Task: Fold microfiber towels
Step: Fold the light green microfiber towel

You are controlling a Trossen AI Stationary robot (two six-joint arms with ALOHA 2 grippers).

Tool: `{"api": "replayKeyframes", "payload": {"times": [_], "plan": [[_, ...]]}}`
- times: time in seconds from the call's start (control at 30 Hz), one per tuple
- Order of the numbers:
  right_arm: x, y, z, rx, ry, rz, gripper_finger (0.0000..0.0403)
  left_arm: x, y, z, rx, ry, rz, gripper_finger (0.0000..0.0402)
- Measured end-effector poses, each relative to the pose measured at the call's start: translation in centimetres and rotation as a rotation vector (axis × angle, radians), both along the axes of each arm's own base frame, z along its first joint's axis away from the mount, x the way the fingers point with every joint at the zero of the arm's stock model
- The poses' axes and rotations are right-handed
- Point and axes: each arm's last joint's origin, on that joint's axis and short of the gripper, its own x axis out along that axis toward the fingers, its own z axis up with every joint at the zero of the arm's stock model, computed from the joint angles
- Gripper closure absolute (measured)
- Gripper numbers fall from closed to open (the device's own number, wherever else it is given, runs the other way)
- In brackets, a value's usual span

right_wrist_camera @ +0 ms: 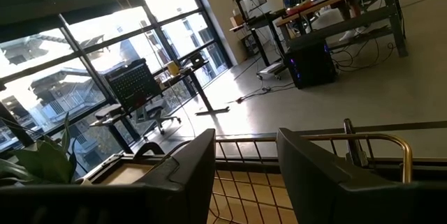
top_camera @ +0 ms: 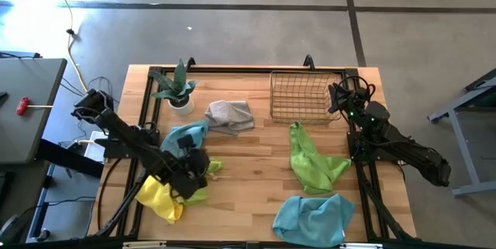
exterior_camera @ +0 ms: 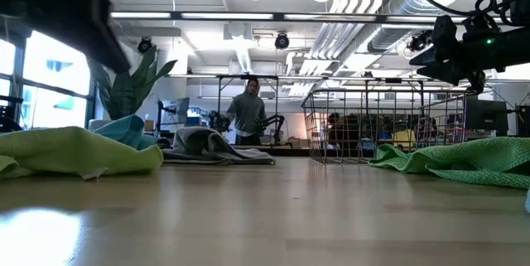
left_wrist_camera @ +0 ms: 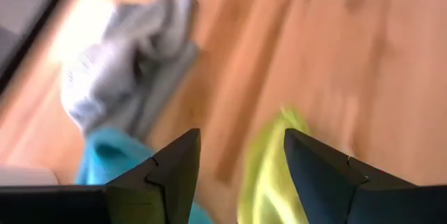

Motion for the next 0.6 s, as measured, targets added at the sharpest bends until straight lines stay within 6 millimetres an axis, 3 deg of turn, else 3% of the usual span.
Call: {"api": "replayKeyframes", "payload": {"times": [0.4,0.6], "plan": [[0.0,0.0,0.0,0.000,0.000,0.000,0.0256,2.5,5.0,0.3,0.054,-0.007,0.122,0.0204],[0.0,0.0,0.0,0.000,0.000,-0.002,0.0256,4.1,9.1,0.1,0.118,-0.060,0.279,0.0204]]}}
